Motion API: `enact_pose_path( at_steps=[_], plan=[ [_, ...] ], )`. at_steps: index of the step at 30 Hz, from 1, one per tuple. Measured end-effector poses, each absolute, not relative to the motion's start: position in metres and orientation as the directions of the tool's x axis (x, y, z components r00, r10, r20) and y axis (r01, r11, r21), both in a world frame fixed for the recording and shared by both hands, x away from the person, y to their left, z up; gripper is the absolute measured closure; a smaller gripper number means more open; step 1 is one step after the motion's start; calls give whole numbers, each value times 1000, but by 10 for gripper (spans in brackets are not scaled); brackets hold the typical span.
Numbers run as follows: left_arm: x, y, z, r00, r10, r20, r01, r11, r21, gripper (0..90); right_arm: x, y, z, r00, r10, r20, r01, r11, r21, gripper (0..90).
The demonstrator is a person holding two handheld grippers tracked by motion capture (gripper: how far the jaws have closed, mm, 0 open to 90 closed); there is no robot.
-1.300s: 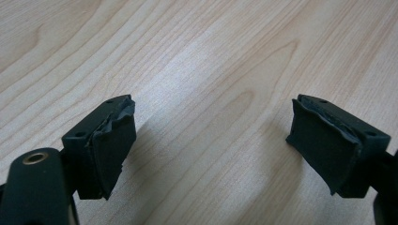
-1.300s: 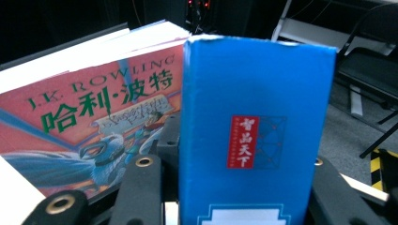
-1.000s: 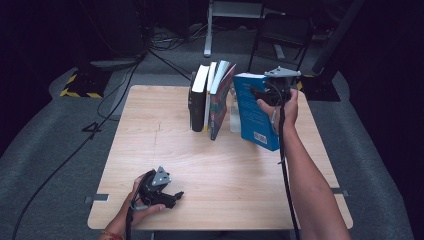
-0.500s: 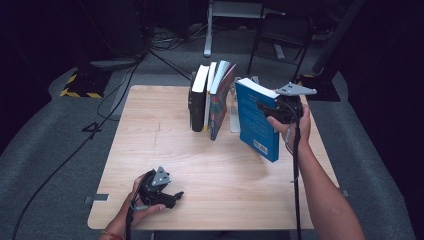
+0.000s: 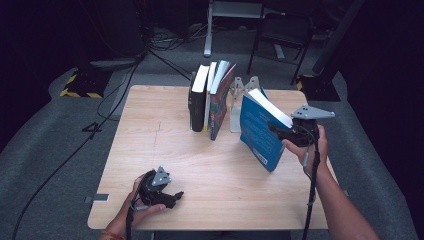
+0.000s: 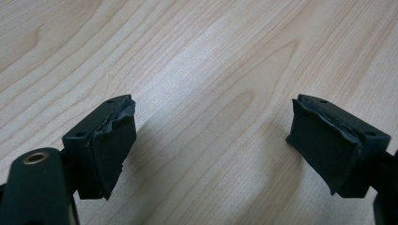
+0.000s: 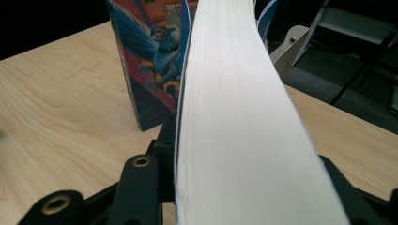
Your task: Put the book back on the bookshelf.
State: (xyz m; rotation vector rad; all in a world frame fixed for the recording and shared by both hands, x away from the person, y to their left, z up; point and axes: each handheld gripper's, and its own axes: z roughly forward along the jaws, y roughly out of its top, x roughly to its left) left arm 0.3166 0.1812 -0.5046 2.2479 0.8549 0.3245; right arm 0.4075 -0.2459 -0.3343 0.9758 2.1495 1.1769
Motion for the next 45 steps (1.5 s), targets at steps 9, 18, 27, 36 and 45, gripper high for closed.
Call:
enact_pose_path(
  at_steps=[9,18,27,36,45],
  plan=[
    [317,181,-505,751,660,-13,484,-538,690,150,399,-248,-331,-628,773,-91,377,405,833,566],
    [317,181,-505,751,661,-14,485,-537,690,149,405,-245,-324,-633,766,-113,394,444,805,450],
    [317,181,-505,751,660,-13,484,-538,690,150,419,-237,-314,-635,770,-64,431,422,798,482],
    [317,181,-505,751,660,-13,484,-539,689,150,425,-233,-312,-619,782,-74,456,436,776,597],
    [317,181,-505,752,659,-12,483,-539,690,149,441,-226,-301,-591,803,-78,480,428,765,603]
  ],
)
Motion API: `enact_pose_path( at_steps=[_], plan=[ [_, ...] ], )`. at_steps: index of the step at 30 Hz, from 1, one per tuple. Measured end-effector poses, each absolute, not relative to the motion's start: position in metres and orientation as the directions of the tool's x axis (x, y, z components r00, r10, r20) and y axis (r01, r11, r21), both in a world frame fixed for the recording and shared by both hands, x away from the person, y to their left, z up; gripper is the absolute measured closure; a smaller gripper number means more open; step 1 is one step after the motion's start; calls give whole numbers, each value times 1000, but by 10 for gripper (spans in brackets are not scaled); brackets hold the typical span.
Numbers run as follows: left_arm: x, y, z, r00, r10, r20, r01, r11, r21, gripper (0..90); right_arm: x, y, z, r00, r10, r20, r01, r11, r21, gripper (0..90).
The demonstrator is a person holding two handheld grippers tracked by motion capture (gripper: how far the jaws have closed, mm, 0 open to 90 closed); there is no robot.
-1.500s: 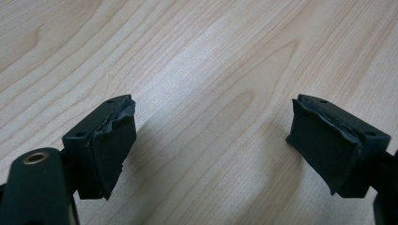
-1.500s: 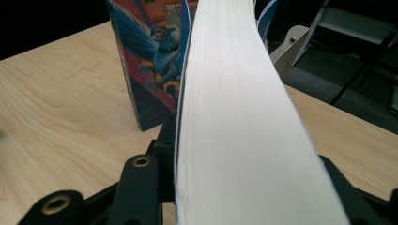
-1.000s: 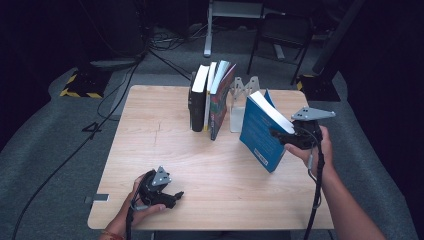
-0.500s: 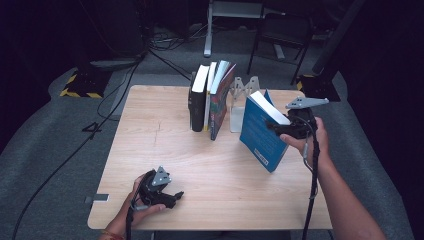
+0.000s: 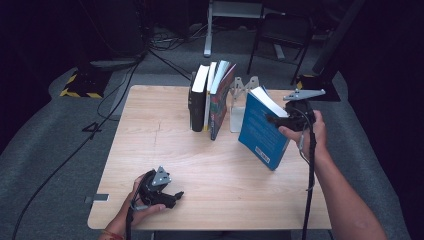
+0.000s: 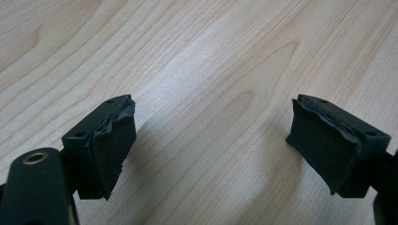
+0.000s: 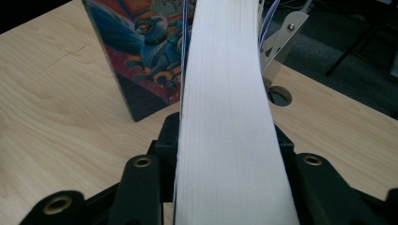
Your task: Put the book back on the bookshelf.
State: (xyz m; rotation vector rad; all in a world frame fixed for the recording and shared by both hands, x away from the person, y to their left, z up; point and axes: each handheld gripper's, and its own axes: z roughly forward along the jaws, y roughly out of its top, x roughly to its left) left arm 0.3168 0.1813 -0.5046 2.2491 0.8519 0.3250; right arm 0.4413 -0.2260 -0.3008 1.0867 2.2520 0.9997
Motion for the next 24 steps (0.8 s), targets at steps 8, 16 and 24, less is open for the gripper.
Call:
enact_pose_path(
  at_steps=[8,16,24],
  plan=[
    [316,181,-505,755,656,-14,482,-540,690,150,461,-211,-286,-568,819,-76,491,412,767,603],
    [316,181,-504,760,649,-13,477,-545,689,150,480,-198,-267,-528,844,-91,500,396,771,598],
    [316,180,-505,764,645,-15,475,-547,690,149,476,-185,-254,-558,826,-77,491,403,773,599]
  ],
)
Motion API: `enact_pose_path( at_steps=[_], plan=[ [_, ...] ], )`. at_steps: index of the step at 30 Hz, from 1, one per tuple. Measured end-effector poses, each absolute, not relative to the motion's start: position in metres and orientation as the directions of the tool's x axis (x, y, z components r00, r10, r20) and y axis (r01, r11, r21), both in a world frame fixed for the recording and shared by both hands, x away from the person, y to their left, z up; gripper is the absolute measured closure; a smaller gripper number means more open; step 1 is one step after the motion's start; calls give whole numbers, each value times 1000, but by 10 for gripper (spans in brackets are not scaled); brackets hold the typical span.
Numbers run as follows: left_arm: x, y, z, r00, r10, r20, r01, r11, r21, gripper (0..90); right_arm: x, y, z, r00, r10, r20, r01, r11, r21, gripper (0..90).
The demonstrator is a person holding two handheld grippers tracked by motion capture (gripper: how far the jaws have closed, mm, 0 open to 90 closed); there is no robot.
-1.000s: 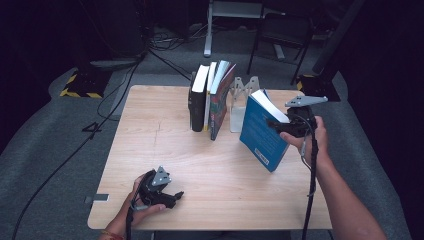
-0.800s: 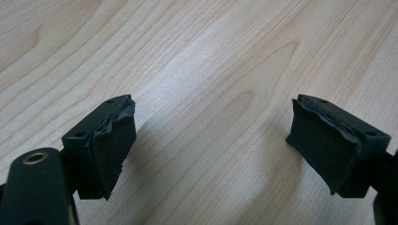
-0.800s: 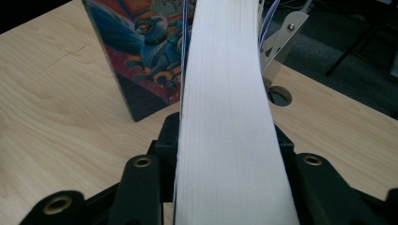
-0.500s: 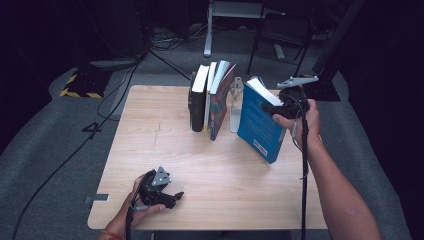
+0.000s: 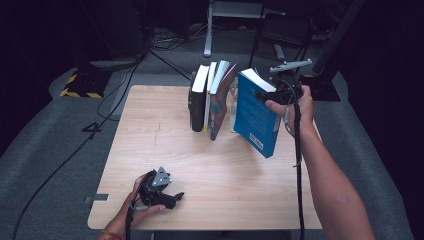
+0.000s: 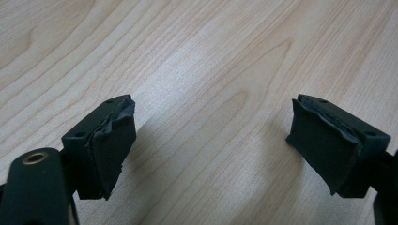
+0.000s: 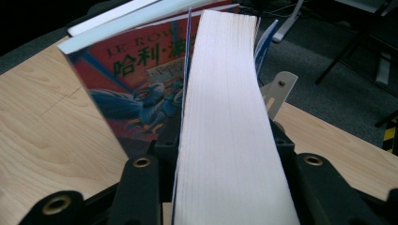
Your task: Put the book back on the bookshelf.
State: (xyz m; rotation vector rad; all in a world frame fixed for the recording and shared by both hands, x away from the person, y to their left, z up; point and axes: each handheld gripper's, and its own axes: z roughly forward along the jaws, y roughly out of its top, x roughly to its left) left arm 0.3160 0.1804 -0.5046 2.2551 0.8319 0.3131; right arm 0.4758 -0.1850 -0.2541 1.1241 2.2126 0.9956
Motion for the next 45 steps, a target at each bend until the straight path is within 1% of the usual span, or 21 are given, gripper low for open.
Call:
enact_pose_path(
  at_steps=[4,6,12,16,19,24,26,27,32,36,41,43,45],
  plan=[
    [315,180,-505,764,646,-12,474,-548,689,151,475,-182,-248,-562,822,-85,473,404,783,599],
    [315,180,-504,763,646,-11,474,-549,688,151,478,-183,-246,-547,832,-86,467,389,794,599],
    [315,180,-504,764,645,-11,473,-549,689,149,496,-183,-245,-516,850,-103,460,377,804,599],
    [315,180,-504,765,644,-12,473,-549,689,149,513,-184,-251,-487,866,-114,471,370,801,599],
    [315,180,-504,765,644,-12,473,-549,689,149,519,-183,-253,-475,874,-102,480,354,803,598],
    [315,180,-504,765,644,-12,473,-549,689,149,535,-174,-264,-449,887,-109,480,342,808,598],
    [315,180,-505,765,644,-12,473,-549,689,149,537,-173,-266,-439,893,-100,484,329,811,598],
    [315,180,-505,765,644,-12,473,-549,689,149,542,-174,-270,-414,907,-83,490,298,819,598],
    [315,180,-505,765,645,-12,473,-549,689,149,549,-172,-278,-378,923,-76,485,267,832,596],
    [315,180,-505,765,644,-13,474,-549,689,149,553,-172,-285,-375,925,-64,484,255,837,596],
    [315,180,-505,766,643,-13,473,-549,689,149,555,-166,-301,-378,922,-86,485,277,829,595],
    [315,180,-505,765,644,-15,475,-548,689,150,554,-168,-304,-395,915,-77,468,272,841,595],
    [315,180,-505,765,644,-13,473,-549,689,150,552,-169,-305,-388,918,-82,466,271,842,594]
  ],
)
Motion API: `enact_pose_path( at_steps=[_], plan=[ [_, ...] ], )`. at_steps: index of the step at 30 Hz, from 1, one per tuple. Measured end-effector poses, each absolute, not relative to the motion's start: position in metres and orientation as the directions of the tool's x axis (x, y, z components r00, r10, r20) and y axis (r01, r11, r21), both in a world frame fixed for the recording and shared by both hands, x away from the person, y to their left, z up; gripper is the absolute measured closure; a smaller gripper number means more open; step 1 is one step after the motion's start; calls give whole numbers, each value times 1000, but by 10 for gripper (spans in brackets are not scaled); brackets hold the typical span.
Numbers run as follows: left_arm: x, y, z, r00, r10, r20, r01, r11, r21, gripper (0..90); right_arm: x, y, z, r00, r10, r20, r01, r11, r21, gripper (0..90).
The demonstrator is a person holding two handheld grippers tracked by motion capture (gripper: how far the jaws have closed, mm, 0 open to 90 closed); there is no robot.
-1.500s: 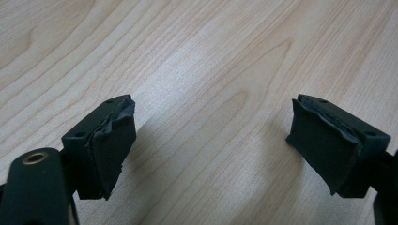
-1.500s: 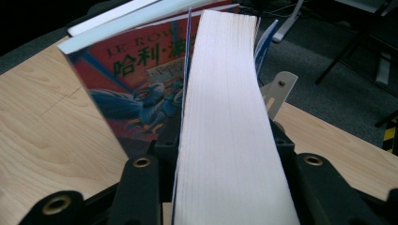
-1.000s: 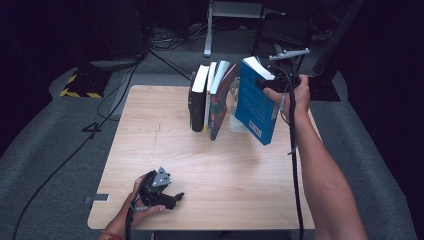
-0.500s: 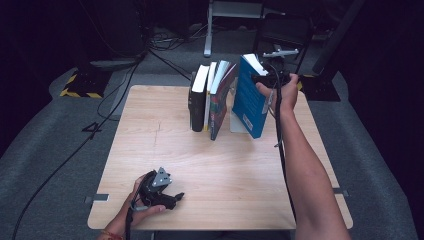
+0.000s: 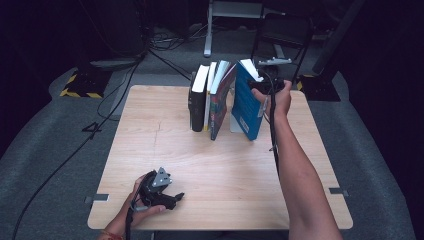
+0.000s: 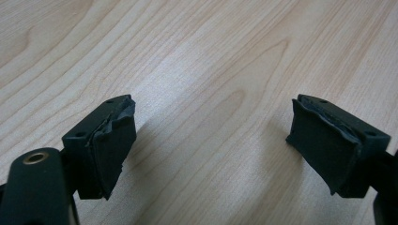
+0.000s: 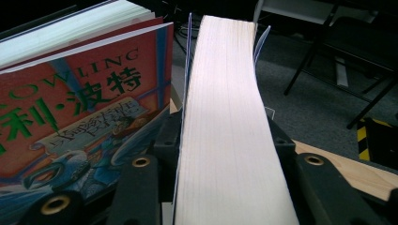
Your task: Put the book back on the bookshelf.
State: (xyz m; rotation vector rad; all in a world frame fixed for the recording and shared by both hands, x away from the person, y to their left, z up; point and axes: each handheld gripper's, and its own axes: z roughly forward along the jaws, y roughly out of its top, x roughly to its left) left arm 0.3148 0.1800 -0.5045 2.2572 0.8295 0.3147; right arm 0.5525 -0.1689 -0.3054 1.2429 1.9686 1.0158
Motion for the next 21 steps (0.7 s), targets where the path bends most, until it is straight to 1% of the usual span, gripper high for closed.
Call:
enact_pose_path(
  at_steps=[5,10,14,16,19,21],
  plan=[
    [315,180,-505,764,645,-13,474,-548,689,150,551,-172,-307,-395,915,-75,471,272,839,591],
    [314,180,-505,764,645,-15,475,-546,689,150,547,-180,-309,-407,912,-44,493,260,830,584],
    [314,180,-505,764,645,-13,474,-548,689,150,540,-183,-310,-407,912,-61,500,277,821,566],
    [314,180,-505,765,644,-10,471,-549,690,150,536,-185,-310,-406,911,-79,496,293,817,552],
    [314,180,-505,764,645,-10,472,-548,690,150,530,-191,-312,-423,905,-55,491,279,825,523],
    [314,179,-505,762,648,-12,475,-545,691,150,525,-195,-312,-419,907,-38,489,261,833,471]
  ],
)
